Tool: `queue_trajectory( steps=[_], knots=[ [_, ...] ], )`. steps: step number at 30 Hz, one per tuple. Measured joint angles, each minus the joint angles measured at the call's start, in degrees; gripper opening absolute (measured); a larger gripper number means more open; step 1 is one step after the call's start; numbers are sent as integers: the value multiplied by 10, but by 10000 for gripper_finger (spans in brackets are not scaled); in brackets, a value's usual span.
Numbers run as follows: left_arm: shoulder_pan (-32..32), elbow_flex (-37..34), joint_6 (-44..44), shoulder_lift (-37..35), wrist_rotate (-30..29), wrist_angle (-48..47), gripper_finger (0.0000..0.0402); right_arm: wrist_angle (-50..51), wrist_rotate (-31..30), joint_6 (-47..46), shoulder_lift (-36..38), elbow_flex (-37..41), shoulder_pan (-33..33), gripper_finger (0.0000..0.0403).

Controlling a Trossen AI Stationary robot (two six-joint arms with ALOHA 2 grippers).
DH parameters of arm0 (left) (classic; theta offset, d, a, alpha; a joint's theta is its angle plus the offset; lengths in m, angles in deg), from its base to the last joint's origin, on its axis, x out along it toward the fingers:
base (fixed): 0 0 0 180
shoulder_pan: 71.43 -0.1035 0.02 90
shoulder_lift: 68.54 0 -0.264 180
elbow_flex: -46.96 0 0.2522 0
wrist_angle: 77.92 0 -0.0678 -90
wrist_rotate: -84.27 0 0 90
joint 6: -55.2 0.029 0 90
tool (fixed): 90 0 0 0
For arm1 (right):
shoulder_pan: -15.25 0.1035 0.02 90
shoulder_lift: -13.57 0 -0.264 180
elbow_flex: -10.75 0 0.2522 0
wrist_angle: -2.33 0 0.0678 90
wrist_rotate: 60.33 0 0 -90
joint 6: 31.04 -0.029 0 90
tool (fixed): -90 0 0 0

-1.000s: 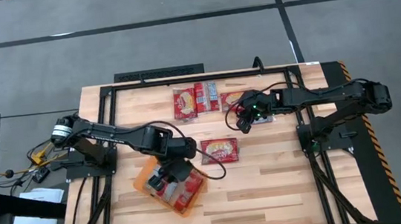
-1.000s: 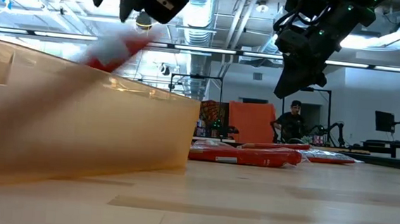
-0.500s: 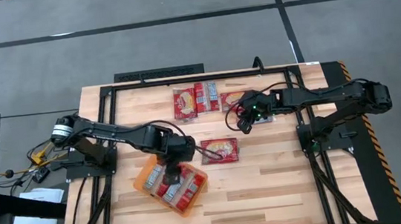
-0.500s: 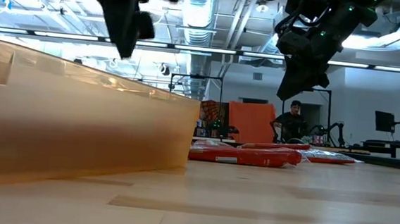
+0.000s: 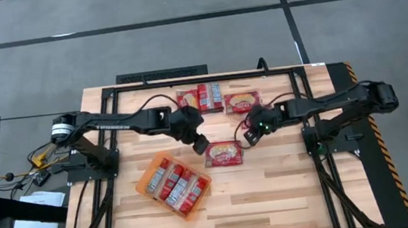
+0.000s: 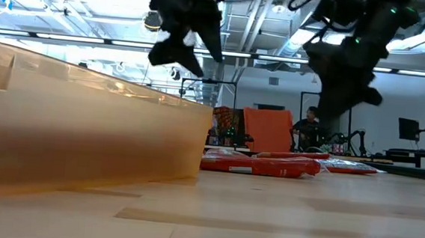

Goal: Sort popcorn bags into baskets
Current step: Put the popcorn bag into the orange bin

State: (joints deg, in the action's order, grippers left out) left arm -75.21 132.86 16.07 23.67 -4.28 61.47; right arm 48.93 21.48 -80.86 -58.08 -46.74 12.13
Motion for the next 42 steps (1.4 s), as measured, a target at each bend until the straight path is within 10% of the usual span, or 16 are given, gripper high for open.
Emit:
queue_trajectory(
  steps=[18,31,42],
  knots=[
    [-11,-1,-68,115,52,20,240,-208,-59,-239,0,155,119,113],
    [-31,2,-35,101,94,45,240,-374,-99,3,-15,155,197,113],
    [-65,2,-1,89,131,39,240,-438,-36,14,-155,155,189,113]
  ],
)
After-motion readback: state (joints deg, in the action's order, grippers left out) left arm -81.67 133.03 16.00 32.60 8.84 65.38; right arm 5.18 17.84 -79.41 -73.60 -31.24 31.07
